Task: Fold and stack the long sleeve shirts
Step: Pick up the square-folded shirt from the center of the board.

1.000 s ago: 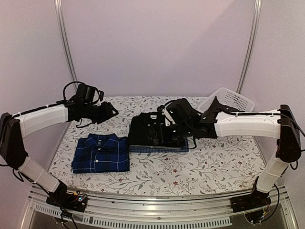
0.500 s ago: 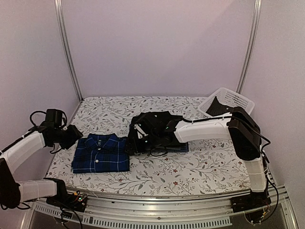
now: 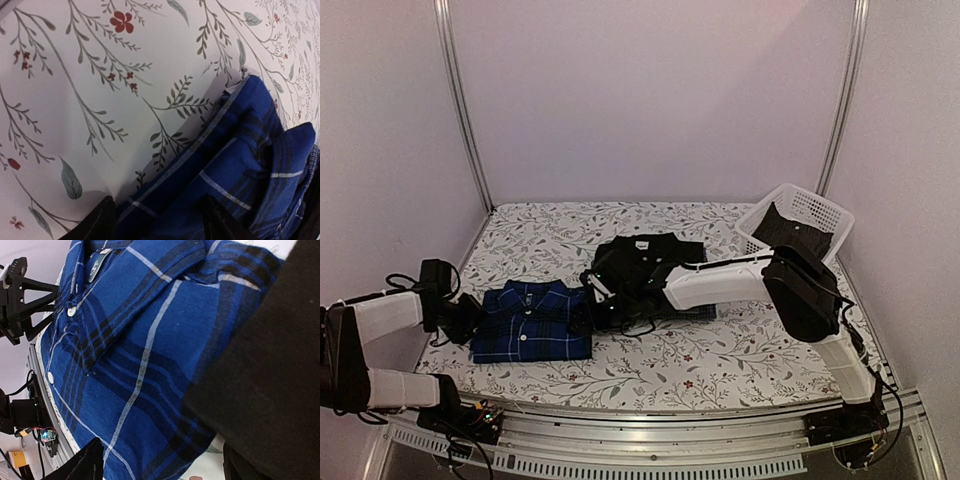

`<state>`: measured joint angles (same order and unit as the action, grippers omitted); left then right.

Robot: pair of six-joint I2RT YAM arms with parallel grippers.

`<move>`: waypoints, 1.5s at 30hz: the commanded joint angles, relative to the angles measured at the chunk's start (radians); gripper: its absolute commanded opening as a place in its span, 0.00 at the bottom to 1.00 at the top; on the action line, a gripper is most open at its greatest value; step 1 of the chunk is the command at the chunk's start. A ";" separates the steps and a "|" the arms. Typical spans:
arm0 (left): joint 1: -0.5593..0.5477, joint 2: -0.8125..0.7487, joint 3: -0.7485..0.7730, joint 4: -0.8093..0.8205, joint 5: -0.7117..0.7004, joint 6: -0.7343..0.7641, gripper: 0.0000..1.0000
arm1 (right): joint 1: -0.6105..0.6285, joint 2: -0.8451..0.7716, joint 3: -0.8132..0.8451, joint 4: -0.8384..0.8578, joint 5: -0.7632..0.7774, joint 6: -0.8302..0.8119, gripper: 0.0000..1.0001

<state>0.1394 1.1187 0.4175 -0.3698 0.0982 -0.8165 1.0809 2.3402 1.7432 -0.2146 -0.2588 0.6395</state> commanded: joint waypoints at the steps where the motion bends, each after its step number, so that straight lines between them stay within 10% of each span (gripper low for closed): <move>1: 0.011 0.024 -0.038 0.117 0.050 -0.029 0.60 | 0.008 0.050 0.031 0.021 -0.008 0.013 0.80; 12: 0.009 0.079 -0.061 0.133 0.051 -0.041 0.51 | 0.023 0.121 0.085 0.033 -0.029 0.036 0.72; 21: 0.009 0.063 -0.058 0.138 0.118 -0.057 0.00 | 0.030 0.153 0.128 0.031 -0.059 0.035 0.42; 30: 0.009 -0.061 -0.001 0.024 0.090 -0.052 0.00 | 0.030 0.151 0.223 -0.057 -0.048 -0.026 0.00; 45: 0.009 -0.269 0.149 -0.109 0.104 -0.042 0.00 | 0.031 0.094 0.412 -0.169 0.044 -0.254 0.00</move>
<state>0.1463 0.8780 0.5049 -0.4484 0.1764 -0.8677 1.1027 2.4718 2.1056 -0.3595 -0.2588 0.4698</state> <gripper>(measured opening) 0.009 0.027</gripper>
